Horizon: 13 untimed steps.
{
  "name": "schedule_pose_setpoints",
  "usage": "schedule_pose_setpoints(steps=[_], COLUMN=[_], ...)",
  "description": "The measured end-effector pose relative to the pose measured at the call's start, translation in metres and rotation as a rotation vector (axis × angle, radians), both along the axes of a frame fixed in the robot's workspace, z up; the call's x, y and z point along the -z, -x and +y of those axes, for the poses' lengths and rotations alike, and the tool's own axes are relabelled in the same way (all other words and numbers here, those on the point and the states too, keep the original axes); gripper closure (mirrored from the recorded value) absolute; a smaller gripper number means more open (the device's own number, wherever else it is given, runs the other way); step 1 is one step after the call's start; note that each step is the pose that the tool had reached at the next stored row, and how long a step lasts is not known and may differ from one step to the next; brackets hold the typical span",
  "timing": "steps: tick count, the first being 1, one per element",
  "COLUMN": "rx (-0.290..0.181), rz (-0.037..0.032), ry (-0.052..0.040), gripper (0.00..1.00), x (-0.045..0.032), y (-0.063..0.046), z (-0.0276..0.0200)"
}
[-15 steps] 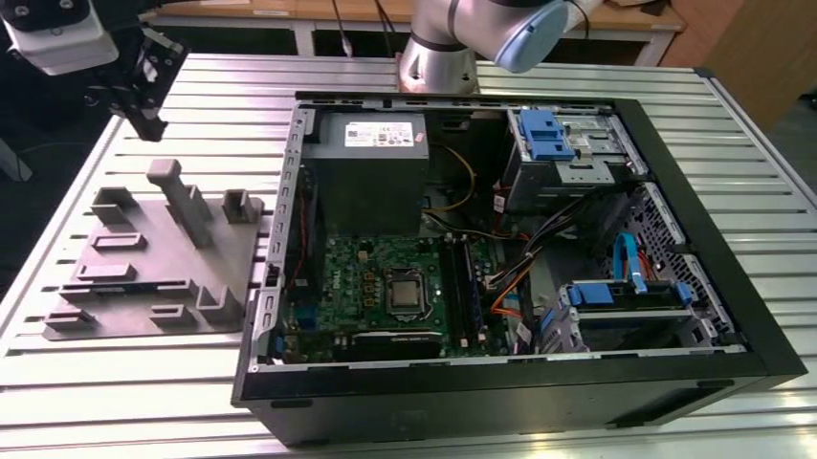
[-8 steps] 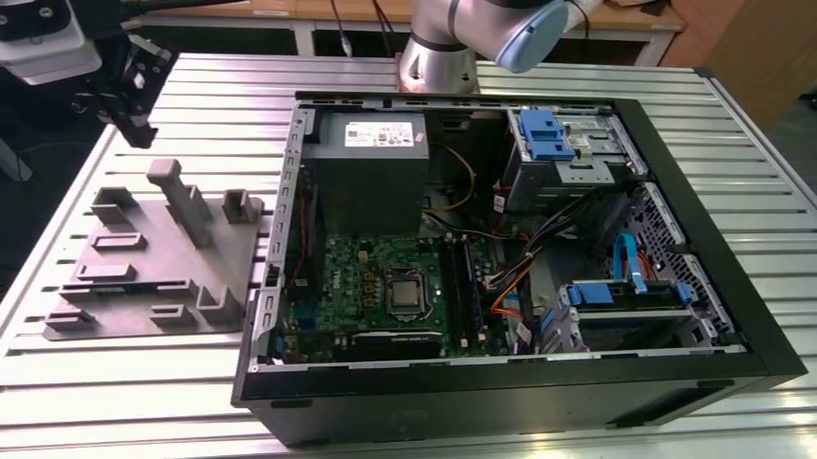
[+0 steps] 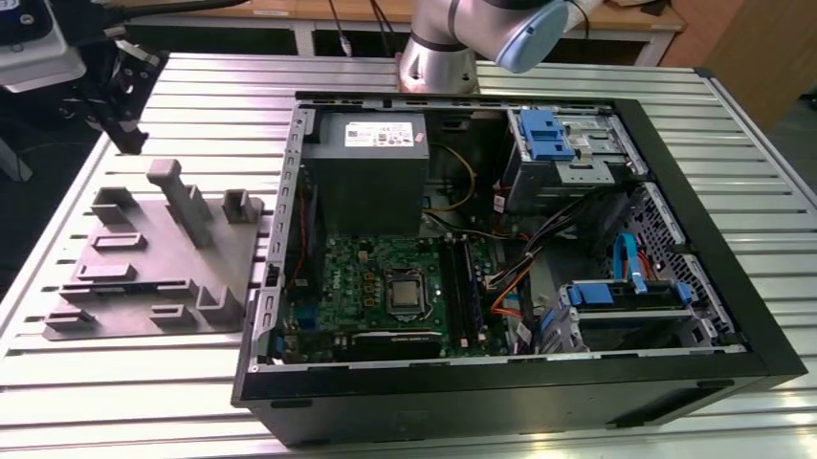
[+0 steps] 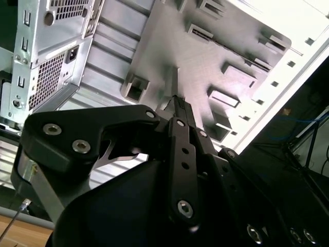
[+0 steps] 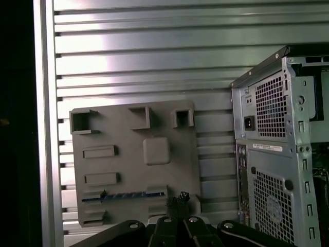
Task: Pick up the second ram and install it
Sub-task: 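Reach for the second ram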
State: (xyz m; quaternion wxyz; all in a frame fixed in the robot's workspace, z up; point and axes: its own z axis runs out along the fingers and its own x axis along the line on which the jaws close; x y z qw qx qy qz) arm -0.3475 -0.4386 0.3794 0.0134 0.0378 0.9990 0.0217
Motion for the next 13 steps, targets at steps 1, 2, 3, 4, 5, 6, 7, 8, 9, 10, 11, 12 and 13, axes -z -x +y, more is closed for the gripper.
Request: schedule_pose_setpoints(steps=[1,2,3,4,5,6,7,8,9,10,11,12,13], rx=[0.0,0.0,0.0,0.0,0.0,0.0,0.0,0.0,0.0,0.0,0.0,0.0,0.0], rz=[0.0001,0.0001,0.0001,0.0001,0.0,0.0001,0.0,0.0,0.0001,0.0001,0.0001,0.0001,0.0001], ry=[0.0001,0.0001,0.0001,0.0001,0.0,0.0001,0.0001,0.0,0.0001,0.0001,0.0001,0.0001,0.0001], gripper=[0.9,0.9,0.9,0.9,0.9,0.9,0.9,0.9,0.9,0.9,0.9,0.9,0.9], x=[0.0001,0.0003,0.0005,0.0007,0.001,0.0012,0.0013,0.0016,0.0018,0.002,0.0022,0.0025,0.0027], y=[0.001,0.002,0.003,0.004,0.005,0.007,0.009,0.011,0.012,0.014,0.016,0.019,0.022], z=[-0.0004,-0.0009,-0.0013,-0.0017,-0.0021,-0.0024,-0.0028,-0.0032,-0.0035,-0.0039,-0.0042,-0.0045,-0.0049])
